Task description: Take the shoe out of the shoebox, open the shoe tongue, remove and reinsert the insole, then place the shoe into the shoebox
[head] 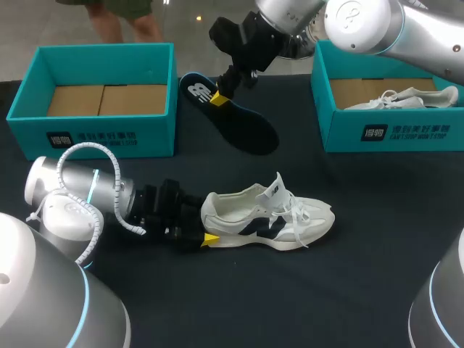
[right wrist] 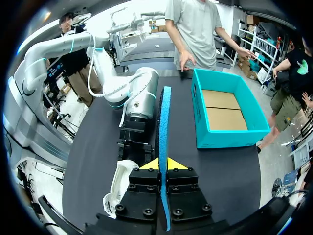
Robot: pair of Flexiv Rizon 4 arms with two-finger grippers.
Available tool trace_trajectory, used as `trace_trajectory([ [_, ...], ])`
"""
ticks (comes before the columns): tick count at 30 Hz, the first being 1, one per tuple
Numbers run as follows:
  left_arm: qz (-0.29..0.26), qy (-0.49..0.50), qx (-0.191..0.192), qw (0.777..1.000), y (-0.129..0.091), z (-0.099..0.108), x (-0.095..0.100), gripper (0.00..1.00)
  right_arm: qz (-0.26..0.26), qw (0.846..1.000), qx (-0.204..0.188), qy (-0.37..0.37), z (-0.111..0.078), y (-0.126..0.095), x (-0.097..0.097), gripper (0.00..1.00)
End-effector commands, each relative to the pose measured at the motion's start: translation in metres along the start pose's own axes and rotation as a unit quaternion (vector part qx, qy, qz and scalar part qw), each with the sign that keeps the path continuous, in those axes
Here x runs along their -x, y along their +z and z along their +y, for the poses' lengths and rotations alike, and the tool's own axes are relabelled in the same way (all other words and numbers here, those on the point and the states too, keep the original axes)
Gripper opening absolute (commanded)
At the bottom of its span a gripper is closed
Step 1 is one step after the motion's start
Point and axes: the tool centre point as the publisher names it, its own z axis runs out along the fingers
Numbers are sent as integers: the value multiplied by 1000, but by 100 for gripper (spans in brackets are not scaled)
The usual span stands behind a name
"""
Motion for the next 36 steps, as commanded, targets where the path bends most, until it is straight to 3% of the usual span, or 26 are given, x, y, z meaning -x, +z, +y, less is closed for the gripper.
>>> trace_trajectory([
  [1, 1, 0, 1, 1000, 2, 2, 1, 0, 5, 998, 52, 43, 5, -11, -1, 0],
  [5, 1, 0, 1, 1000, 2, 2, 1, 0, 13, 991, 107, 78, 14, -22, -2, 0],
  [6, 1, 0, 1, 1000, 2, 2, 1, 0, 10, 987, 139, 81, 17, -26, -2, 0],
  [8, 1, 0, 1, 1000, 2, 2, 1, 0, 20, 981, 161, 104, 19, -30, -4, 0],
  [9, 1, 0, 1, 1000, 2, 2, 1, 0, 20, 976, 190, 102, 21, -32, -5, 0],
  [16, 1, 0, 1, 1000, 2, 2, 1, 0, 47, 959, 236, 151, 32, -51, -8, 0],
  [23, 1, 0, 1, 1000, 2, 2, 1, 0, 58, 954, 232, 179, 38, -69, -6, 0],
  [36, 1, 0, 1, 1000, 2, 2, 1, 0, 77, 944, 245, 206, 38, -80, 2, 0],
])
